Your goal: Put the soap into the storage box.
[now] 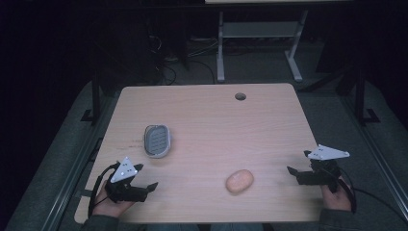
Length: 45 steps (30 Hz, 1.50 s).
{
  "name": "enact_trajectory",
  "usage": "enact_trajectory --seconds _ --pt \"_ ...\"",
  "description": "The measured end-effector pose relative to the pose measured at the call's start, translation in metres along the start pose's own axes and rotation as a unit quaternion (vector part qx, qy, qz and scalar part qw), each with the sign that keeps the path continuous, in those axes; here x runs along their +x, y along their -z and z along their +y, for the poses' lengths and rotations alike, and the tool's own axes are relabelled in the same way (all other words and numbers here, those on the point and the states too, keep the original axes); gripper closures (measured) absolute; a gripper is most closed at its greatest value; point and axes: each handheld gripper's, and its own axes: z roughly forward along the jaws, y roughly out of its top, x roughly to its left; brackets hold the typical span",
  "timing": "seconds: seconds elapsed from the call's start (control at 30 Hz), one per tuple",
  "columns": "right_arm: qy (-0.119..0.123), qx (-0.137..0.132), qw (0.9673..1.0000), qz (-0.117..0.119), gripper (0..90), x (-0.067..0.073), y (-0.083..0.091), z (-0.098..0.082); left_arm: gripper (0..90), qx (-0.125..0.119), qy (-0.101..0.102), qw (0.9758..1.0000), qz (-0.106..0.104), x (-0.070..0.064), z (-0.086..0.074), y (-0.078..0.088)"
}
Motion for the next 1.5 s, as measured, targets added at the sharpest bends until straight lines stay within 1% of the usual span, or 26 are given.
enact_trajectory --seconds 0.03,0.07,0.1,0.17,0.2,0.23,0.27,0.37,0.4,0.5,0.63,0.7,0.73,0.77,0.9,1.07,1.2,1.5 --pt "-0.004 0.0 1.0 0.001 14.0 0.0 0.0 -0.001 17.2 0.0 0.0 1.0 0.0 0.0 0.0 0.0" --pt "-0.004 -0.001 1.0 0.001 14.0 -0.001 0.001 -0.001 17.9 0.005 -0.004 0.9999 -0.009 -0.004 0.007 -0.003" --pt "-0.004 -0.001 1.0 0.001 14.0 -0.001 0.001 -0.001 17.8 0.005 -0.004 0.9999 -0.009 -0.004 0.007 -0.003" --pt "-0.006 -0.002 1.0 -0.002 14.0 -0.001 0.002 -0.001 17.8 0.013 -0.012 0.9996 -0.02 -0.009 0.014 -0.006" --pt "-0.006 -0.004 1.0 -0.001 14.0 -0.001 0.002 -0.001 17.7 0.021 -0.021 0.9993 -0.021 -0.015 0.021 -0.009" --pt "-0.004 -0.005 1.0 -0.001 14.0 -0.001 0.002 -0.001 17.7 0.023 -0.027 0.9991 -0.024 -0.017 0.025 -0.011" --pt "-0.004 -0.005 1.0 -0.001 14.0 -0.001 0.002 -0.001 17.8 0.023 -0.027 0.9991 -0.024 -0.017 0.025 -0.011" --pt "-0.004 -0.002 1.0 0.0 14.0 0.0 0.001 -0.001 17.7 0.024 -0.042 0.9983 -0.034 -0.026 0.039 -0.015" --pt "-0.004 -0.002 1.0 0.0 14.0 0.0 0.001 -0.001 17.7 0.025 -0.051 0.9977 -0.037 -0.029 0.045 -0.017" --pt "-0.002 -0.002 1.0 -0.001 14.0 0.0 0.002 0.0 17.8 0.026 -0.066 0.9965 -0.044 -0.036 0.057 -0.021" --pt "-0.005 -0.003 1.0 -0.001 14.0 -0.001 0.002 -0.001 17.7 0.03 -0.079 0.995 -0.054 -0.042 0.07 -0.028" --pt "-0.005 -0.003 1.0 -0.001 14.0 -0.001 0.002 -0.001 17.7 0.031 -0.081 0.9945 -0.059 -0.045 0.074 -0.031" --pt "-0.005 -0.003 1.0 0.0 14.0 -0.001 0.002 -0.001 17.8 0.032 -0.085 0.9937 -0.065 -0.048 0.078 -0.035" --pt "-0.005 -0.003 1.0 0.0 14.0 -0.001 0.002 -0.001 18.0 0.032 -0.085 0.9937 -0.065 -0.048 0.078 -0.035" --pt "-0.005 -0.004 1.0 -0.001 14.0 -0.001 0.002 -0.001 19.2 0.037 -0.094 0.9921 -0.074 -0.054 0.083 -0.043" --pt "-0.005 -0.005 1.0 -0.001 14.0 -0.001 0.002 -0.001 19.6 0.045 -0.1 0.9901 -0.087 -0.06 0.09 -0.052" --pt "-0.005 -0.007 1.0 -0.001 14.0 -0.001 0.003 -0.001 19.6 0.047 -0.101 0.9897 -0.089 -0.063 0.093 -0.056" --pt "-0.004 -0.008 1.0 -0.003 14.0 -0.001 0.003 -0.001 19.7 0.055 -0.109 0.9877 -0.098 -0.071 0.101 -0.066"
